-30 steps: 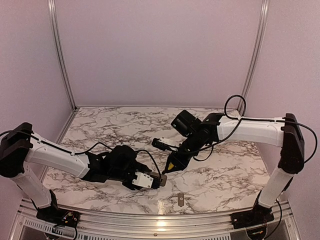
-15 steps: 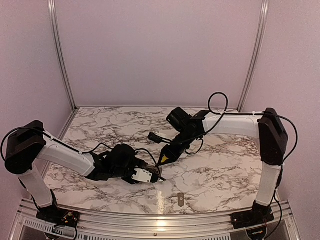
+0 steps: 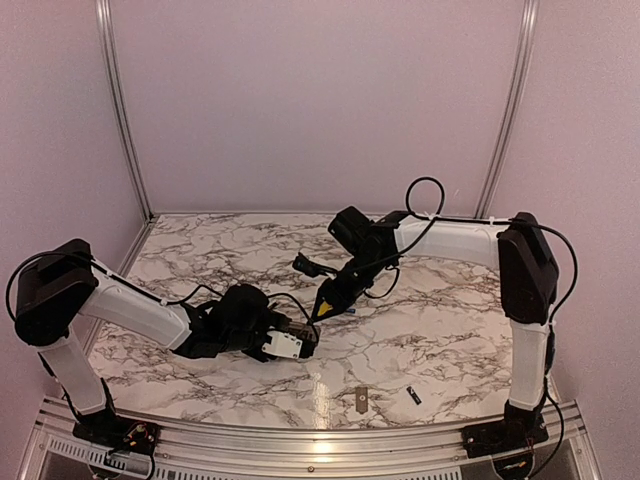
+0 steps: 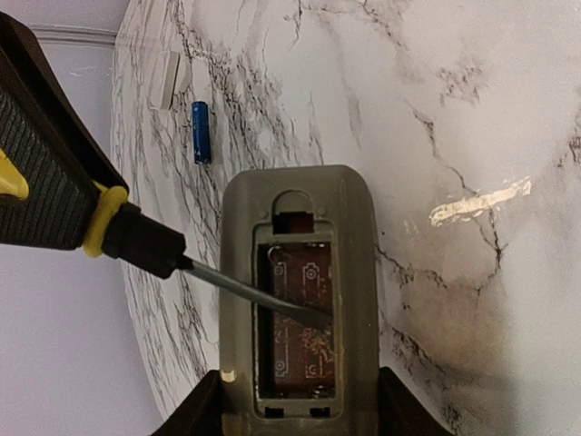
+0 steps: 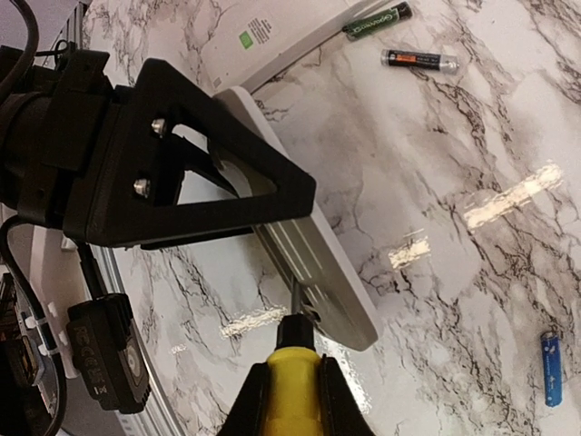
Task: Unload the batteries from the remote control
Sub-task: Remove the battery from the remote control without the battery cover, then place the remote control without batteries at the center of the board.
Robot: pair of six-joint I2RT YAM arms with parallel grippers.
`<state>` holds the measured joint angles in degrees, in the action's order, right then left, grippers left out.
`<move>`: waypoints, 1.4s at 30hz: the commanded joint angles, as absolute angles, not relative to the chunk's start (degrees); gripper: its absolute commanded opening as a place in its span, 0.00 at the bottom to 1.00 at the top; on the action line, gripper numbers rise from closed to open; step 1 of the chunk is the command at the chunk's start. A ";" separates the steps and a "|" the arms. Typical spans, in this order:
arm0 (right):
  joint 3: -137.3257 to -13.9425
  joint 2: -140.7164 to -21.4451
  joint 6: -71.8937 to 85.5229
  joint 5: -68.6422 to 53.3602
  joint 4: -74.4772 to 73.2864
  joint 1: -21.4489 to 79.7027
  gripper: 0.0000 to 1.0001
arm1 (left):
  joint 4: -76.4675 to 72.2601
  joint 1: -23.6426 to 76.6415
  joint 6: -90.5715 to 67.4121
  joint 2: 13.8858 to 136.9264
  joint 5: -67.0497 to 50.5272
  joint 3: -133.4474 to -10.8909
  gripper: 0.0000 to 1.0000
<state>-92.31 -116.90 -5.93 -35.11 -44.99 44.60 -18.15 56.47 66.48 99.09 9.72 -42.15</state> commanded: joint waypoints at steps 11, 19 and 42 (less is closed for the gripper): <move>-90.85 -105.76 -2.72 -33.26 -52.29 43.16 0.00 | -21.26 56.75 52.60 92.69 8.73 -44.82 0.00; -79.90 -92.56 3.84 -23.61 -46.86 37.90 0.00 | -10.88 57.51 38.57 89.50 -1.12 -45.09 0.00; -56.17 -74.02 22.06 10.31 -31.00 35.05 0.00 | -4.12 60.38 25.46 97.79 -12.71 -46.21 0.34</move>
